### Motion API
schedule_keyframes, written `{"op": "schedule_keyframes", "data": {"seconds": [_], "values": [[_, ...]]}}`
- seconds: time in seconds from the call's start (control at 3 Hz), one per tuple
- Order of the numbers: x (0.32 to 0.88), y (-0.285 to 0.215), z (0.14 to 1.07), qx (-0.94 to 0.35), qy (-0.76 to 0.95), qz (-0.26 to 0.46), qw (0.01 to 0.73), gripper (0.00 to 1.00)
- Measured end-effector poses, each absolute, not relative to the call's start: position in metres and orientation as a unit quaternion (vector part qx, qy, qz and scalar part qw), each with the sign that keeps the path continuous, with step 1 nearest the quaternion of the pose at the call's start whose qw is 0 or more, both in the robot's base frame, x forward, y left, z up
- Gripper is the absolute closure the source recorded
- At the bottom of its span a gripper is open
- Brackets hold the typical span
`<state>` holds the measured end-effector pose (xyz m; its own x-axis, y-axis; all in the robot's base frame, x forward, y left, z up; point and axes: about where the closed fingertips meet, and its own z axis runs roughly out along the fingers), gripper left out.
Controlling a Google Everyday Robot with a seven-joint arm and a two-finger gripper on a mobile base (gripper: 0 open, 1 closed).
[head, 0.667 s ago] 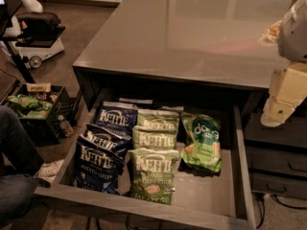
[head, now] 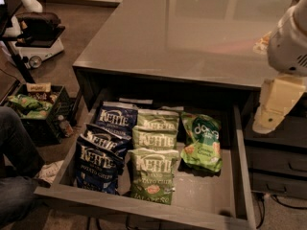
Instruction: Pick green rice chip bag from top drawer and place on counter
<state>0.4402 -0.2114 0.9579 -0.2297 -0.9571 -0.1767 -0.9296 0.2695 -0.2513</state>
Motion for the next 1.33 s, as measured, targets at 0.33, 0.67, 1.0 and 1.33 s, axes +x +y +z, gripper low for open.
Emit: {"op": "schedule_keyframes", "data": {"seconds": [0.33, 0.67, 1.0, 1.33], "values": [[0.448, -0.208, 0.918, -0.599, 0.788, -0.06, 0.128, 0.0], [0.459, -0.21, 0.871, -0.586, 0.801, -0.061, 0.107, 0.0], [0.459, -0.21, 0.871, -0.586, 0.801, -0.061, 0.107, 0.0], [0.458, -0.208, 0.865, -0.587, 0.798, -0.063, 0.121, 0.0]]}}
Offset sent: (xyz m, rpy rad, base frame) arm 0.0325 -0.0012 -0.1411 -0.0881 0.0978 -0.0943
